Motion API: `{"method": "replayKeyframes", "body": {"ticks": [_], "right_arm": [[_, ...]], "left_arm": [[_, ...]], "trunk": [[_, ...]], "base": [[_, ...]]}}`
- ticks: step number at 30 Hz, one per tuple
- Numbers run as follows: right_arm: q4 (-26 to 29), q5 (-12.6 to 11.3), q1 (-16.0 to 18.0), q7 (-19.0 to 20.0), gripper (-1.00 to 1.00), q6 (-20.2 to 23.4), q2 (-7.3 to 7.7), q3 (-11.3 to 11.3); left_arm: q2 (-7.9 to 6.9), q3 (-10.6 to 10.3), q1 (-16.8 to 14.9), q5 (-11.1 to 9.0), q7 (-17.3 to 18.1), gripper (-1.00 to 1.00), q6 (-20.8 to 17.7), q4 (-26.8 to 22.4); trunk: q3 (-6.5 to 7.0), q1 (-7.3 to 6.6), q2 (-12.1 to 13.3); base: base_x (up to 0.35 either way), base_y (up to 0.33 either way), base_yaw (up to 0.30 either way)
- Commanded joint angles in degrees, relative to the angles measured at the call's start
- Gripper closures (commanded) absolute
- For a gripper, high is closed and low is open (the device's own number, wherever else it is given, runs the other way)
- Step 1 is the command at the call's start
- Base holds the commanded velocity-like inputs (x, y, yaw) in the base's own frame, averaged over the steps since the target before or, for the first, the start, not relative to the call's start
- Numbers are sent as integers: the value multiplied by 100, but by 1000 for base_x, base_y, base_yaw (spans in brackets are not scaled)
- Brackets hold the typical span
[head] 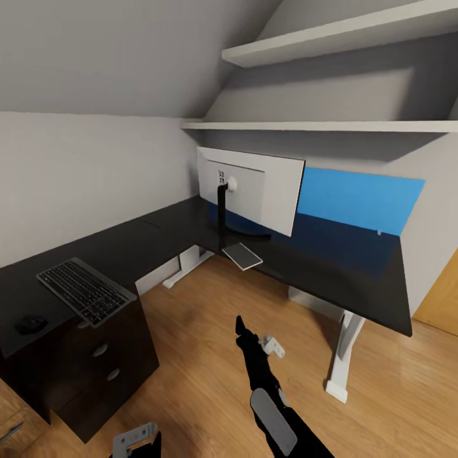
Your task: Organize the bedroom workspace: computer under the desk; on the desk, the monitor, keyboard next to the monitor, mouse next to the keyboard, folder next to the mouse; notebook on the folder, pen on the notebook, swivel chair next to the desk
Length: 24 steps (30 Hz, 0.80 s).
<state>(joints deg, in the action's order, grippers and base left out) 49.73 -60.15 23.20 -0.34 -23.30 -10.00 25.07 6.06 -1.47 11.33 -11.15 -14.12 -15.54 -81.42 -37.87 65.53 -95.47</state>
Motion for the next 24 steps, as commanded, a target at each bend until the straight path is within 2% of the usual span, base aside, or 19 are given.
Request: {"method": "replayKeyframes", "body": {"ticks": [1, 2, 4, 6, 9, 11, 12, 17, 24], "right_arm": [[4, -158, 49, -1, -100, -46, 0, 16], [17, -481, 194, 9, -100, -144, 0, 18], [18, -538, 222, 11, -100, -208, 0, 20], [22, -574, 240, 15, -100, -281, 0, 22], [32, -620, 262, 148, -100, -450, 0, 24], [36, -642, 265, 383, -100, -490, 0, 25], [57, -662, 265, 686, -100, -485, 0, 18], [92, -686, 264, 1105, -100, -489, 0, 9], [98, -691, 264, 1174, -100, -503, 0, -1]], "left_arm": [[-1, -9, 1, -60, -47, -100, -19, -12], [0, -10, 1, -62, -59, -100, -19, -11], [2, -12, 1, -62, -61, -100, -22, -2], [6, -27, 1, -62, -66, -100, -24, 13], [8, -300, 1, -59, -90, -100, -25, 150], [9, -442, 1, -56, -99, -100, -23, 212], [9, -515, 1, -55, -104, -100, -23, 243], [4, -587, 1, -61, -105, -100, -27, 329], [1, -613, 1, -48, -100, -100, -28, 531]], "trunk": [[-23, 23, -44], [-41, 45, -84], [-77, 89, -164], [-113, 132, -245], [-167, 198, -365], [-202, 242, -445], [-220, 264, -485], [-310, 374, -686], [-436, 528, -967]], "base": [[0, 0, 0], [0, 0, 0], [0, 0, 0], [0, 0, 0], [0, 0, 0], [0, 0, 0], [0, 0, 0], [0, 0, 0], [0, 0, 0]]}}
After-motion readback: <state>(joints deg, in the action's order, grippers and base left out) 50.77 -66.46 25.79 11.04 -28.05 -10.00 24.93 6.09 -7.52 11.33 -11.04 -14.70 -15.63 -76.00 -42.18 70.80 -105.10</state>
